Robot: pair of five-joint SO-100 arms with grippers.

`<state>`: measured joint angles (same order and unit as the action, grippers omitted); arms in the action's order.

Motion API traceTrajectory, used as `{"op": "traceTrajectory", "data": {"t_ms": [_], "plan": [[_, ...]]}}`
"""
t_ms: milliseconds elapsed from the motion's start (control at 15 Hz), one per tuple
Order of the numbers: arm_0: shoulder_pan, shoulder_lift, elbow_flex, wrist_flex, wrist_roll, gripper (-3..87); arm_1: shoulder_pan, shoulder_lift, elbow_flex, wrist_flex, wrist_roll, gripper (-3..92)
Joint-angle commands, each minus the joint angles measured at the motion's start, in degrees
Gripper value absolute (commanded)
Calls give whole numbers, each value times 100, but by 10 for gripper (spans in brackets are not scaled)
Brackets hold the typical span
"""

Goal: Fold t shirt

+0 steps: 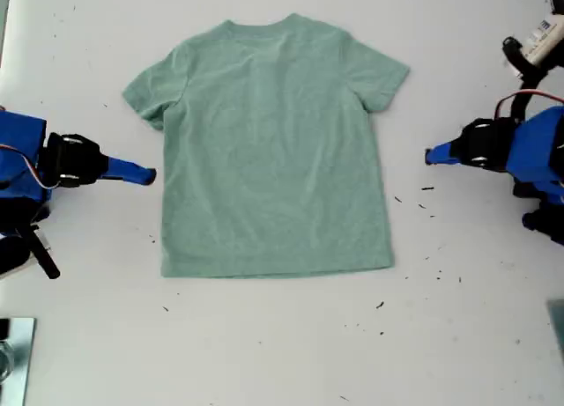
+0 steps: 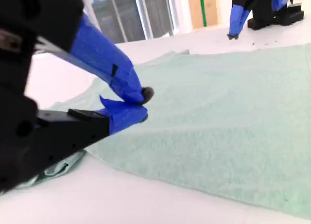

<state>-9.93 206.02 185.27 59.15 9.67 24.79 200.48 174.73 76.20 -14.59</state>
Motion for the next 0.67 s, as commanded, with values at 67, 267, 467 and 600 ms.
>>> {"op": "traceTrajectory", "data": {"t_ms": [67,267,467,600], "plan": [[-501,44,88,-62,431,1,44,26,343,-9,-281,22],[-580,44,88,-62,475,2,26,26,343,-9,-308,22],[-448,44,88,-53,325,8,-9,26,343,-9,-220,22],[-141,44,70,-44,-88,-1,-308,26,290,-70,132,16]]}}
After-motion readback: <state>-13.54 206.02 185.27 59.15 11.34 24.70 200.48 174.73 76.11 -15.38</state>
